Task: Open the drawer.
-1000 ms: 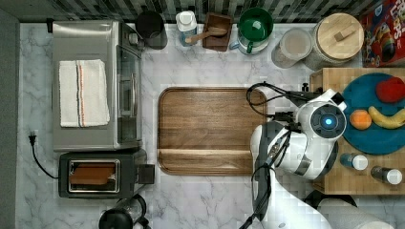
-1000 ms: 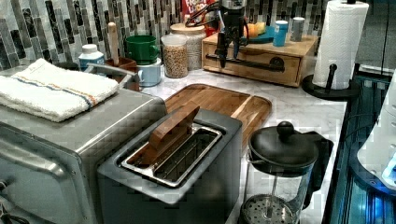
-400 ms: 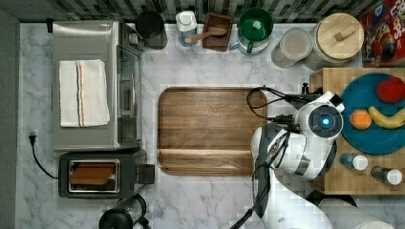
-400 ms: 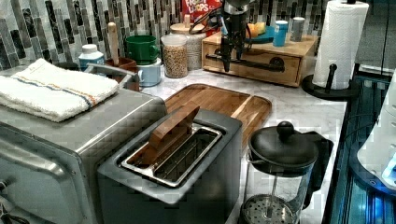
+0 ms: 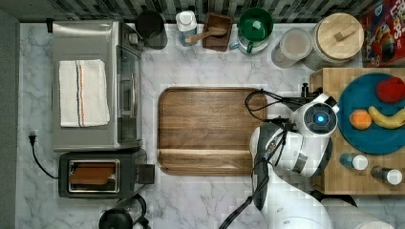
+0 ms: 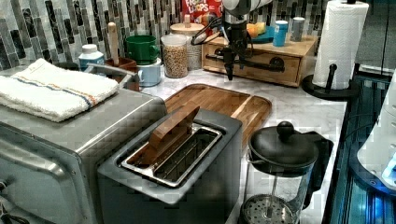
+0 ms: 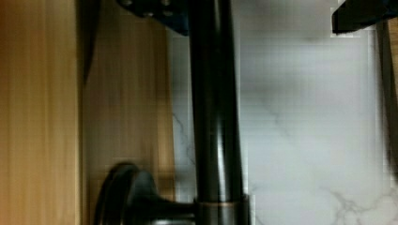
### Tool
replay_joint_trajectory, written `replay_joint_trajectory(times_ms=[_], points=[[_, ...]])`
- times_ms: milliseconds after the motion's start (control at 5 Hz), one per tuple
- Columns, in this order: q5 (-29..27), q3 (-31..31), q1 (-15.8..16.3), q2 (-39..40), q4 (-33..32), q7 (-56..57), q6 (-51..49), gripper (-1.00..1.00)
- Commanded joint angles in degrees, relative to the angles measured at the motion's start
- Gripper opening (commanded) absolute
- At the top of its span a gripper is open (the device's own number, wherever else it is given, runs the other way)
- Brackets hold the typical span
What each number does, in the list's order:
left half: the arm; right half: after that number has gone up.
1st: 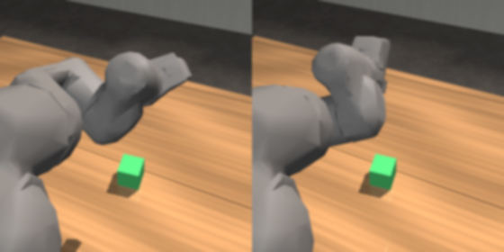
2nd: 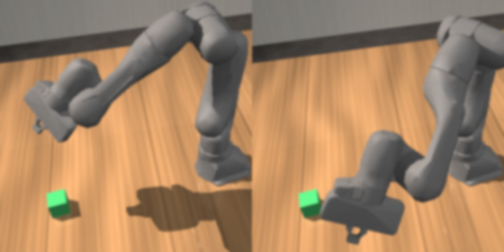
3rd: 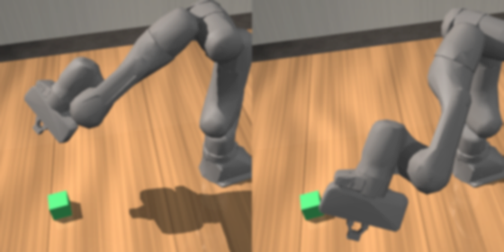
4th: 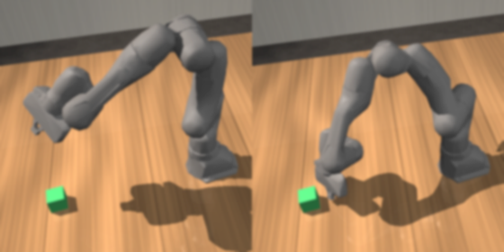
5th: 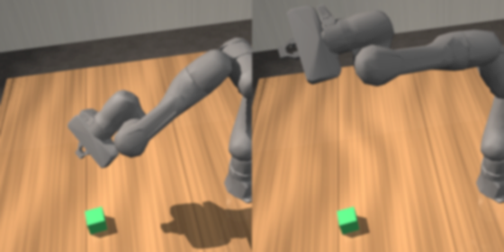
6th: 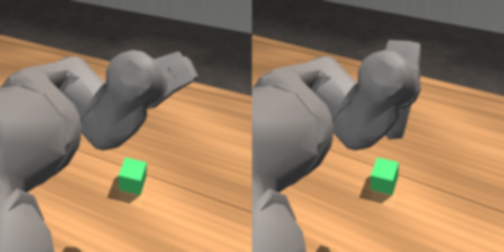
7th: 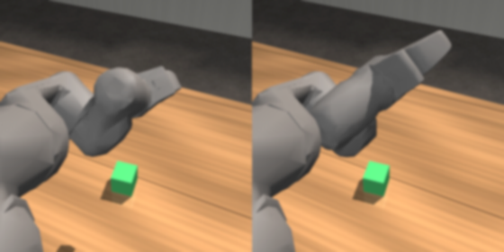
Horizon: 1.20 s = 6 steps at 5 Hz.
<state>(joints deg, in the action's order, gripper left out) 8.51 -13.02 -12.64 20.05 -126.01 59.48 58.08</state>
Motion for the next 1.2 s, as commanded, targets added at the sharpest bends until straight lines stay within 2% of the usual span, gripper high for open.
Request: replay_joint_trajectory(times_ms=[200, 400, 600, 800, 1000, 1200], points=[[0.1, 3.3, 4.7, -6.1, -2.1, -2.8, -1.3, 1.00], [-5.0, 7.2, 4.5, -6.0, -3.9, 0.1, 1.0, 1.00], [-7.2, 9.6, 4.7, -4.0, -2.5, 1.1, 0.4, 1.00], [-5.5, 10.3, 7.2, -3.6, -3.7, -3.0, 3.1, 1.00], [-6.1, 11.6, 10.0, -4.6, -4.7, -9.8, 1.5, 1.00], [-4.8, 11.5, 14.4, -6.8, -5.6, -18.9, -1.2, 1.00]])
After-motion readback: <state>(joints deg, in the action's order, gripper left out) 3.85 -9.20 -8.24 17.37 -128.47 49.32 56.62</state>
